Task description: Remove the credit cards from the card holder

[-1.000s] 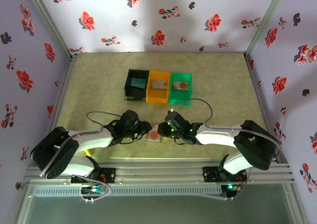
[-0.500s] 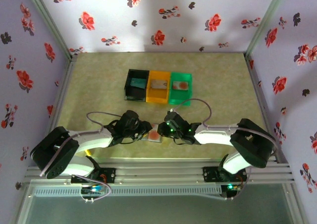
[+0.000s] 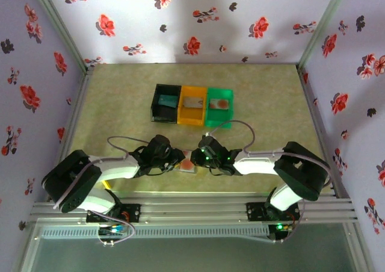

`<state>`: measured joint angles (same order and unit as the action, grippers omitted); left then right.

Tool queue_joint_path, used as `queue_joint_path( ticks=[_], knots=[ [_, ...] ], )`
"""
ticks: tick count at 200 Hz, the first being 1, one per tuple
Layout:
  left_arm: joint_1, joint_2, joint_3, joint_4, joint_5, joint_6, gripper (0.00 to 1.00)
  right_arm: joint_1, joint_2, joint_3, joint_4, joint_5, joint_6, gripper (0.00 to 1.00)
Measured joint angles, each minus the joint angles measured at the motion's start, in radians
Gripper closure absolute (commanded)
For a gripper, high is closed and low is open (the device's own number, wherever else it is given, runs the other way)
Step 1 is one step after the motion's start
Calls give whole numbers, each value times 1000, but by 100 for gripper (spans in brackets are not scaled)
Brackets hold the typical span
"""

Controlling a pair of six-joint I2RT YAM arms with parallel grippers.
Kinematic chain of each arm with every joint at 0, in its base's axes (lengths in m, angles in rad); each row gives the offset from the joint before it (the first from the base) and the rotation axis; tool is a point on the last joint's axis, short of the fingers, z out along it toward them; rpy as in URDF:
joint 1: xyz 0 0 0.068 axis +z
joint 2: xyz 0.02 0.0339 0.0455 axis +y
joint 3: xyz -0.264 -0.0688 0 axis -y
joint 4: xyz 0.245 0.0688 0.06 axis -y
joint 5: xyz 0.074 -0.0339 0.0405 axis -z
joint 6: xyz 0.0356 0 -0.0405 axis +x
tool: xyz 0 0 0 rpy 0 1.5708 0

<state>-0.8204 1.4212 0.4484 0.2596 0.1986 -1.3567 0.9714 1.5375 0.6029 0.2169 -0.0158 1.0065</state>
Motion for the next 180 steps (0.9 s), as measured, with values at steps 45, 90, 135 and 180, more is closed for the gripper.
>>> queue_joint_path(
  ticks=[45, 90, 135, 180],
  knots=[
    [0, 0, 0, -14, -6, 10, 73, 0, 0, -11, 11, 1, 0, 79],
    [0, -40, 30, -145, -41, 70, 73, -1, 0, -23, 19, 1, 0, 79],
    [0, -42, 60, -217, -54, 108, 73, -1, 0, -24, 27, 0, 1, 79],
    [0, -30, 64, -208, -47, 112, 73, -3, 12, -31, 53, -10, 1, 80]
  ],
)
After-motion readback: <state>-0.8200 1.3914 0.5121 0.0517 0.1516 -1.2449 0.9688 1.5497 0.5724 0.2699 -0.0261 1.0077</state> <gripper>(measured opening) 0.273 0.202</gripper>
